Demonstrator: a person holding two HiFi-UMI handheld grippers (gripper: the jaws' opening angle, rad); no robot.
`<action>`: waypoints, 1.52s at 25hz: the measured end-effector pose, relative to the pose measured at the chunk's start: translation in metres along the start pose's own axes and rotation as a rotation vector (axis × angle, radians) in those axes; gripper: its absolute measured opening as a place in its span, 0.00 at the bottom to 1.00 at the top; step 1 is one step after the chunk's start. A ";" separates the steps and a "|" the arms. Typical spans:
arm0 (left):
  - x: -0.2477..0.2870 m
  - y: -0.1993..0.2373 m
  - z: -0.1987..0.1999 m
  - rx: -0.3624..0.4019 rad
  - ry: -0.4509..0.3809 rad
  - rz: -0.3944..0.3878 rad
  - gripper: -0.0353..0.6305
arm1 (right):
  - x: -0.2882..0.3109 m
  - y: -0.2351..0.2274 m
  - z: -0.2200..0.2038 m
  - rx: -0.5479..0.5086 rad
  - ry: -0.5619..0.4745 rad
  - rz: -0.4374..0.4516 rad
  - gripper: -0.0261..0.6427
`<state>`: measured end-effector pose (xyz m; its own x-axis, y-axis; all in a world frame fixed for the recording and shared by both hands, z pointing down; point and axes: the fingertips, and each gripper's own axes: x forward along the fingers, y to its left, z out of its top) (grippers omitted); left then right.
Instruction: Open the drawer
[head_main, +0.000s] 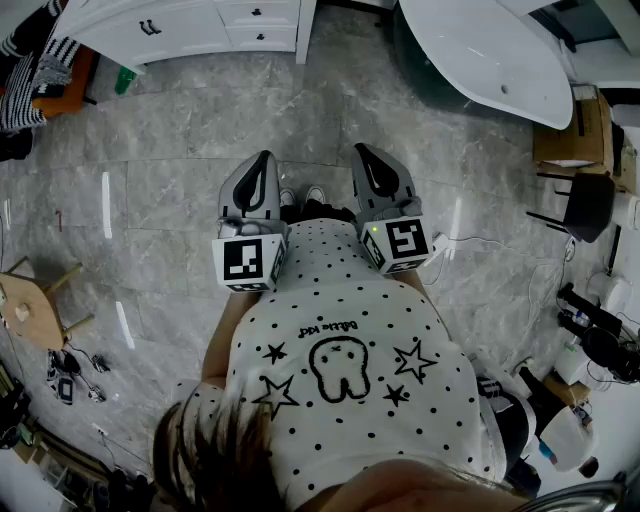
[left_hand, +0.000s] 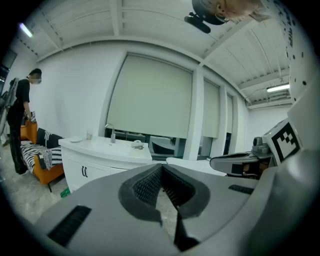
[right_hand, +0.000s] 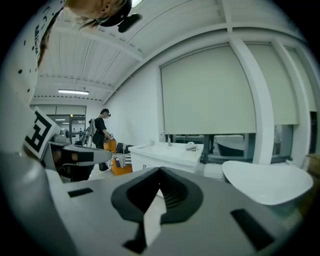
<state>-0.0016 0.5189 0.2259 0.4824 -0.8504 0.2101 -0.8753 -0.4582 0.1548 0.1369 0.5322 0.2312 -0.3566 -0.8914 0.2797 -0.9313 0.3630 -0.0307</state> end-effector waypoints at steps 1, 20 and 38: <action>-0.001 0.000 -0.001 -0.001 -0.001 0.001 0.06 | 0.000 0.001 -0.001 -0.001 0.001 0.000 0.06; 0.003 0.000 0.003 -0.013 -0.017 0.013 0.06 | 0.002 0.000 0.001 -0.016 -0.003 0.017 0.06; 0.016 -0.043 -0.014 -0.050 0.002 0.022 0.06 | -0.013 -0.038 -0.012 -0.004 -0.019 0.071 0.06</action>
<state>0.0447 0.5286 0.2357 0.4629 -0.8598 0.2155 -0.8829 -0.4257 0.1981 0.1779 0.5332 0.2399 -0.4230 -0.8685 0.2584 -0.9034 0.4263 -0.0461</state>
